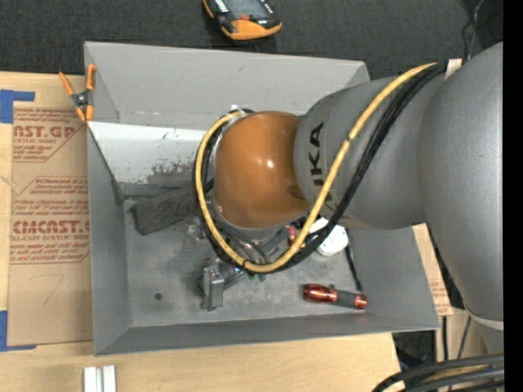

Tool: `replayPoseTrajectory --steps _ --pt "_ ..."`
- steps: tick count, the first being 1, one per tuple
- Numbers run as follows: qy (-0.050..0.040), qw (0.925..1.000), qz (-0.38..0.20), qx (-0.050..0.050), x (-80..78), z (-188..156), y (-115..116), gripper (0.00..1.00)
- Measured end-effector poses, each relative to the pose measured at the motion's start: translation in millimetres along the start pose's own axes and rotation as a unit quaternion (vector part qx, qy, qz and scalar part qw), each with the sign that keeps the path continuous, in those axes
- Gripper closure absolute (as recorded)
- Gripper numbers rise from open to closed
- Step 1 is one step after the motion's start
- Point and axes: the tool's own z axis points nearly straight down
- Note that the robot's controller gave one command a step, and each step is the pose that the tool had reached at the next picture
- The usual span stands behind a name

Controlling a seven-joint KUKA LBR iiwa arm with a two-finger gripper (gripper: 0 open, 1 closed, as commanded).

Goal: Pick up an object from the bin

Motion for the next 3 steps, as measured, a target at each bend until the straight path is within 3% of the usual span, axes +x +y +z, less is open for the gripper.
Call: replayPoseTrajectory --steps 1,2,3 --pt "-0.0013 0.994 -0.109 0.0 -28.2 17.3 9.8 0.0" --pt "0.0002 0.9967 -0.081 -0.001 2.1 27.1 -14.5 0.0" --pt "-0.0031 0.9933 -0.115 -0.002 -11.6 21.3 -18.3 0.0"
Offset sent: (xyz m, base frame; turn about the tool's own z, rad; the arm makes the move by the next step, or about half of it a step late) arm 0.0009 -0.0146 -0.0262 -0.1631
